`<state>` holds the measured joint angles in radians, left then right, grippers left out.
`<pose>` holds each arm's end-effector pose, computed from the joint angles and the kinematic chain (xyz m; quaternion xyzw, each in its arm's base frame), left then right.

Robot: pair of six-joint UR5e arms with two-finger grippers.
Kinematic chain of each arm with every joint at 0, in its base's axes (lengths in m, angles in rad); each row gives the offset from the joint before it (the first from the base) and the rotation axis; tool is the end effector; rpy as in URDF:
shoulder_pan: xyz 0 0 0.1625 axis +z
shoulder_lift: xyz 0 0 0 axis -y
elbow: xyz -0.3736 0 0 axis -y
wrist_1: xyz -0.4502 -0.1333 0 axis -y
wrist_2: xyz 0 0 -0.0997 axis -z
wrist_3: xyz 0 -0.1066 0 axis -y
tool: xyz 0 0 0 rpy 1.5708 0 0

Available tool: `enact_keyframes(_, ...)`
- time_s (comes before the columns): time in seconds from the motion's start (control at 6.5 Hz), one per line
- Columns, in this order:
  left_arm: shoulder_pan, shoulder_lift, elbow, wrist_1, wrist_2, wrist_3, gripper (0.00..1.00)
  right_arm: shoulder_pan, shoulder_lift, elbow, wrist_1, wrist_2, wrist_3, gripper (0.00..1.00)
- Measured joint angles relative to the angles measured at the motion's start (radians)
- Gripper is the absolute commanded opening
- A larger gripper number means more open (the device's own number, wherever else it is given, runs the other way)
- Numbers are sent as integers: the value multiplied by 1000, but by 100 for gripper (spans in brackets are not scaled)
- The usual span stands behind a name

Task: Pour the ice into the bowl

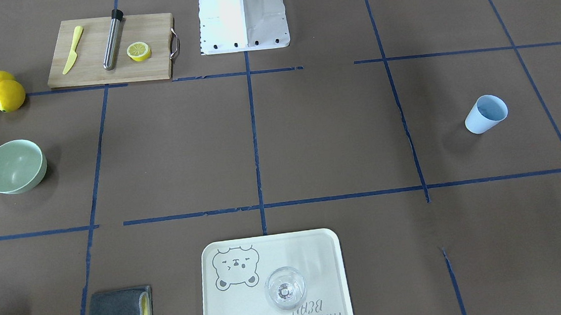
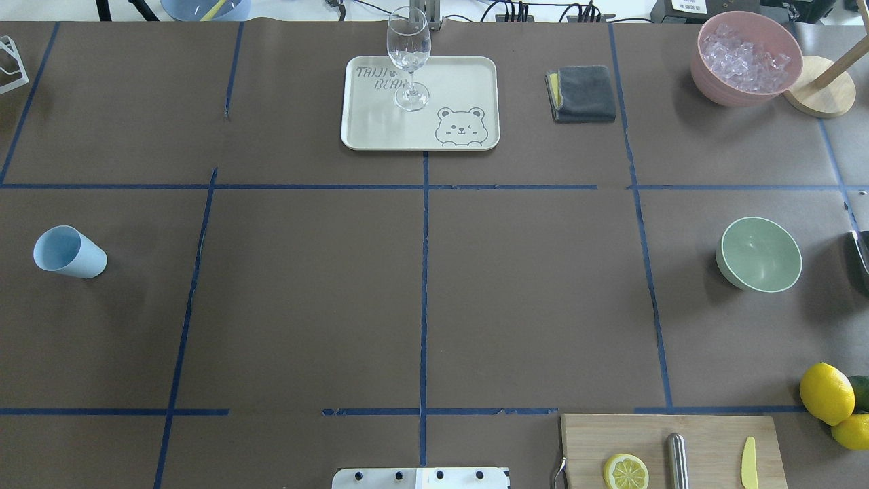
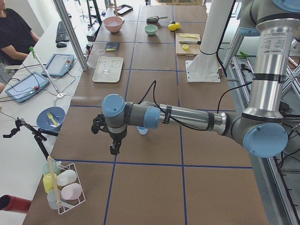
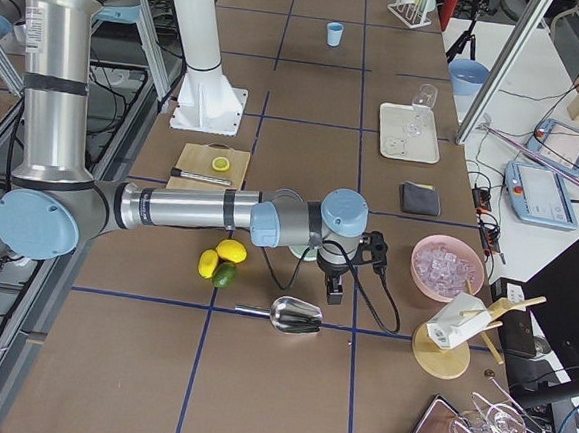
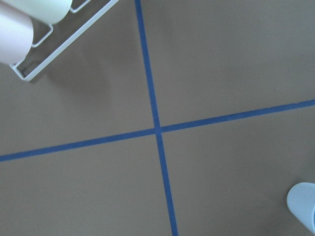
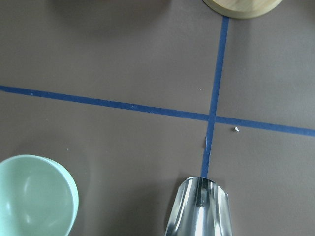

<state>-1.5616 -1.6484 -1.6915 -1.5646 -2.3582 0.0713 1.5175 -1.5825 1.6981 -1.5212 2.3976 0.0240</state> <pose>-0.0524 -0.5831 0.5011 0.1004 0.3789 0.0737 0.9170 0.0253 -0.5552 0.5390 0.0600 -0.4030 -0.0465 0.9121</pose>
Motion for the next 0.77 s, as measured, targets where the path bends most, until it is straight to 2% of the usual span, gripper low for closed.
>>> enact_keyframes(0.31, 33, -39, -136, -1, 8, -95, 100, -14, 31, 10, 22, 22, 102, 100)
enact_keyframes(0.62, 126, -25, -267, -69, 125, -275, 100, -70, 28, -1, 97, 36, 239, 100)
enact_keyframes(0.77, 162, 18, -305, -158, 172, -360, 100, -115, 15, -8, 179, 35, 335, 100)
